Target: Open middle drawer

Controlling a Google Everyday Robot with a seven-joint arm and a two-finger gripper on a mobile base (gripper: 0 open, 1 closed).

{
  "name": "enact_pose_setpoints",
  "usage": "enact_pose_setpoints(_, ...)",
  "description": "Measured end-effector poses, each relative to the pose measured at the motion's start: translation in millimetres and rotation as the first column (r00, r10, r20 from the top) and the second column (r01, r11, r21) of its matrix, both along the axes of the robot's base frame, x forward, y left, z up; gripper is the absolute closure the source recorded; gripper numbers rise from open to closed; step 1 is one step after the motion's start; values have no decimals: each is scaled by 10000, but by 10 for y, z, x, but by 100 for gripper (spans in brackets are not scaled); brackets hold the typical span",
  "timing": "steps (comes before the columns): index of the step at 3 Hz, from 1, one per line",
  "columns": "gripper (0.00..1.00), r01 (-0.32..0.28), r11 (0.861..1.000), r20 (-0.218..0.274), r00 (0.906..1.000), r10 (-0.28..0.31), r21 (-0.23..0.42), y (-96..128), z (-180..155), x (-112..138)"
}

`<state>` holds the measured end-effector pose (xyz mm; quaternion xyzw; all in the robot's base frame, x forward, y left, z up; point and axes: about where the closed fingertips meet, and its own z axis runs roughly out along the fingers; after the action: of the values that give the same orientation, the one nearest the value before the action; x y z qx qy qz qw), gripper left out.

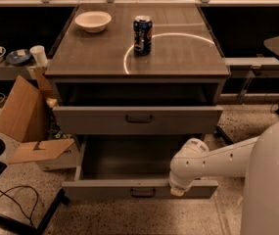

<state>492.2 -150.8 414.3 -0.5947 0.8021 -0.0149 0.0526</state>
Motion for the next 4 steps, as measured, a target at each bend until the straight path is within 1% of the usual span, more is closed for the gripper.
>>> enact_pose_setpoints(1,100,0,10000,0,10000,0,0,0,20,0)
enact_pose_setpoints(2,100,512,9984,-235,9984,-518,-234,-103,50,-252)
enact_pose_setpoints(3,100,580,9980,-264,9979,-587,-263,-112,58,-279)
enact_pose_setpoints(4,100,776,9964,-344,9963,-787,-335,-132,68,-367)
